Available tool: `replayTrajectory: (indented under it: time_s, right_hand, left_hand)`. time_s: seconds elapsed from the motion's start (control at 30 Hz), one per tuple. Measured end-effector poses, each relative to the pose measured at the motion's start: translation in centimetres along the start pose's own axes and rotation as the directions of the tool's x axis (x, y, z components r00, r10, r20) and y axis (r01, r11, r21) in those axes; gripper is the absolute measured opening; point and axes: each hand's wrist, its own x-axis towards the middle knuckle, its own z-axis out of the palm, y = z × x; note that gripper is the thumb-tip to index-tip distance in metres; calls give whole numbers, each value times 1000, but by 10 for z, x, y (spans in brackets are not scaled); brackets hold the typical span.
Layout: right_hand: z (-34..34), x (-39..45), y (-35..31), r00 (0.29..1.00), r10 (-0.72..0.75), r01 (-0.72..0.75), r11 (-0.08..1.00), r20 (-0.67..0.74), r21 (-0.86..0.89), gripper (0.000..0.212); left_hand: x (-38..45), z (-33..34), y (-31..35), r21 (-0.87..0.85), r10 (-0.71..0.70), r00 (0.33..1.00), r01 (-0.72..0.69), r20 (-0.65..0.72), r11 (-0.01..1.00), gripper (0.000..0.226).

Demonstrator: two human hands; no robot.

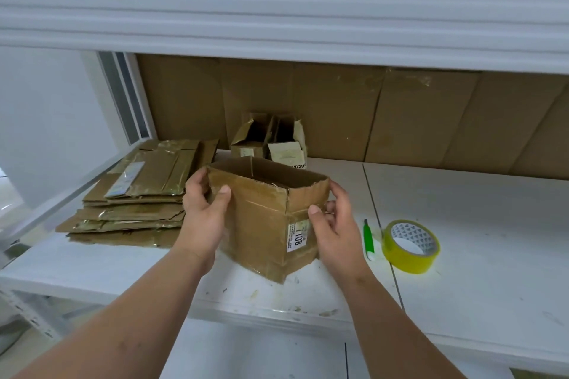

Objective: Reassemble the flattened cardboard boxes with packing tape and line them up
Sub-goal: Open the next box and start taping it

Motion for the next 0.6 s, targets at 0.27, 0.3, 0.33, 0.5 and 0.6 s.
replayTrajectory:
  time_s: [0.27,0.3,0.33,0.5,0.6]
  right_hand:
    - [2,6,7,996,-6,-1,997,-90,-82,57]
    - [1,8,6,993,-31,18,994,-111,-111,53]
    - [1,10,5,991,-59,41,988,-121,-150,48]
    - [0,11,3,989,-118,97,973,-89,-210,37]
    - [-4,13,6,997,-44,38,996,-69,-79,36]
  left_hand:
    - [6,4,12,37,23,997,-26,77,999,29]
    - [8,3,13,34,17,998,-19,60,999,24]
    - [10,2,14,40,9,998,-12,56,999,23]
    - [8,8,20,122,31,993,-45,115,991,24]
    - [6,9,20,186,23,990,-48,137,981,35]
